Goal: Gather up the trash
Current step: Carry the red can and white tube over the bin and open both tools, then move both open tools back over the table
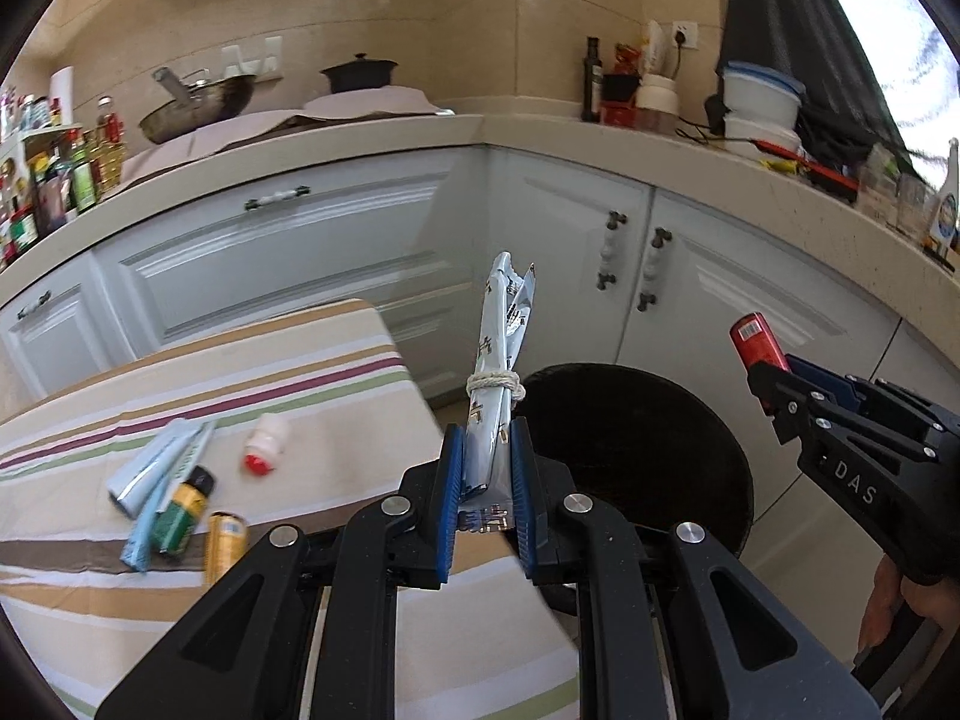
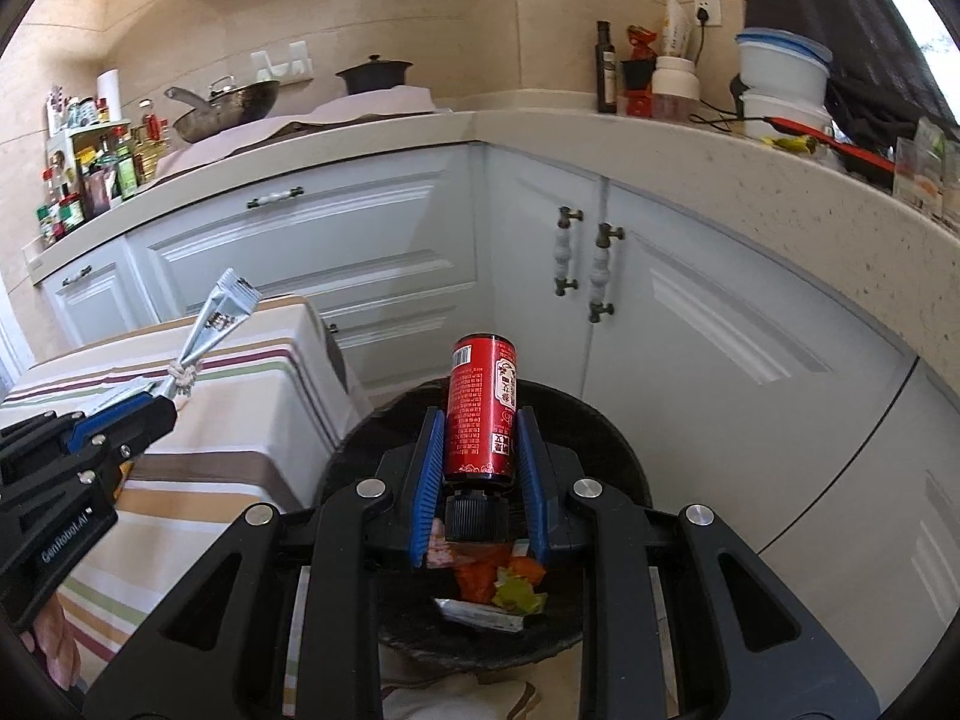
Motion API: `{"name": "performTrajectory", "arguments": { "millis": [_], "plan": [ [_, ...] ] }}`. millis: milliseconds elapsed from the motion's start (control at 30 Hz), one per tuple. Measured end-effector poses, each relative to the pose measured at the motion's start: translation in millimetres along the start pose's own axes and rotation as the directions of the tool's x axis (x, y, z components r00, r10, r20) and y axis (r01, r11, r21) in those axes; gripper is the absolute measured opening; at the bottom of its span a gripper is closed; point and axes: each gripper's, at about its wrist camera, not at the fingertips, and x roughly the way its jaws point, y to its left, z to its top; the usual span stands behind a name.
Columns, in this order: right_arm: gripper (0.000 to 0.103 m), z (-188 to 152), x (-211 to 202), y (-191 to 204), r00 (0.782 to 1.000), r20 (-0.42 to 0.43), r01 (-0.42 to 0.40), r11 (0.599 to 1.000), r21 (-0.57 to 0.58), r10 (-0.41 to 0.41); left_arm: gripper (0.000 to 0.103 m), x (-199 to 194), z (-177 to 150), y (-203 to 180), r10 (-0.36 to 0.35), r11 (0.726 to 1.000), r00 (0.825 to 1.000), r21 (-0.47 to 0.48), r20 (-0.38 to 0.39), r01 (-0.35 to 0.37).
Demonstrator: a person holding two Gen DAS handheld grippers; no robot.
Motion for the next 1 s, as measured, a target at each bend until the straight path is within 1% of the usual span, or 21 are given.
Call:
{"name": "performTrajectory", "arguments": {
  "millis": [200,233,267,300,333,367,433,467,600,667,767,833,1000],
  "plan": [
    [0.024,2.3,16.1,-14.9,1.0,-0.004,0.016,1.0,0.017,-0.016,0.017,26.5,7.6,-22.6,-0.026,0.999,1.0,0.037,-0.014,0.027],
    [0.026,3.9,20.6,-18.1,1.0,-0.005,0.018,1.0,0.021,-0.018,0.018,31.1,8.3,-25.6,-0.031,0.999,0.999,0.043,-0.021,0.032],
    [0.03,4.4,24.0,-20.1,1.0,-0.008,0.016,1.0,0.023,-0.016,0.021,38.4,9.8,-29.1,-0.036,0.998,0.999,0.048,-0.033,0.038],
    [0.041,5.1,28.3,-23.0,1.0,-0.009,0.022,0.999,0.03,-0.022,0.023,42.8,10.2,-30.3,-0.038,0.998,0.998,0.049,-0.042,0.04],
    [0.043,5.6,31.1,-25.8,0.999,-0.007,0.034,0.999,0.038,-0.034,0.029,47.6,10.6,-31.7,-0.04,0.998,0.998,0.046,-0.053,0.042],
    [0.043,5.6,32.2,-27.3,0.999,-0.008,0.039,0.998,0.042,-0.039,0.036,51.0,10.9,-31.9,-0.04,0.998,0.997,0.042,-0.063,0.042],
    [0.043,5.2,33.5,-30.2,0.999,-0.009,0.043,0.998,0.051,-0.042,0.043,52.4,10.2,-31.0,-0.036,0.999,0.997,0.036,-0.061,0.039],
    [0.043,4.7,33.2,-30.7,0.999,-0.009,0.046,0.998,0.053,-0.046,0.047,51.9,9.5,-29.8,-0.029,0.999,0.998,0.036,-0.059,0.032],
    [0.045,1.3,32.0,-27.9,0.999,-0.017,0.043,0.997,0.061,-0.042,0.05,45.4,5.9,-20.8,0.01,0.999,0.999,0.031,-0.053,-0.009],
    [0.046,-0.5,30.9,-23.4,0.999,-0.021,0.032,0.997,0.064,-0.03,0.054,39.5,2.9,-14.1,0.037,0.999,0.998,0.024,-0.043,-0.036],
    [0.049,-2.6,28.2,-13.1,1.0,-0.027,0.002,0.997,0.073,0.0,0.058,29.5,-3.4,-0.2,0.06,0.998,0.997,-0.004,-0.043,-0.06],
    [0.053,-5.1,26.1,-1.1,0.999,-0.033,-0.029,0.997,0.077,0.032,0.061,21.7,-8.8,10.8,0.079,0.996,0.996,-0.024,-0.045,-0.08],
    [0.054,-11.1,23.1,35.9,0.993,-0.052,-0.1,0.993,0.054,0.103,0.064,-2.0,-25.0,42.6,0.143,0.987,0.988,-0.067,-0.052,-0.146]
  ]
}}
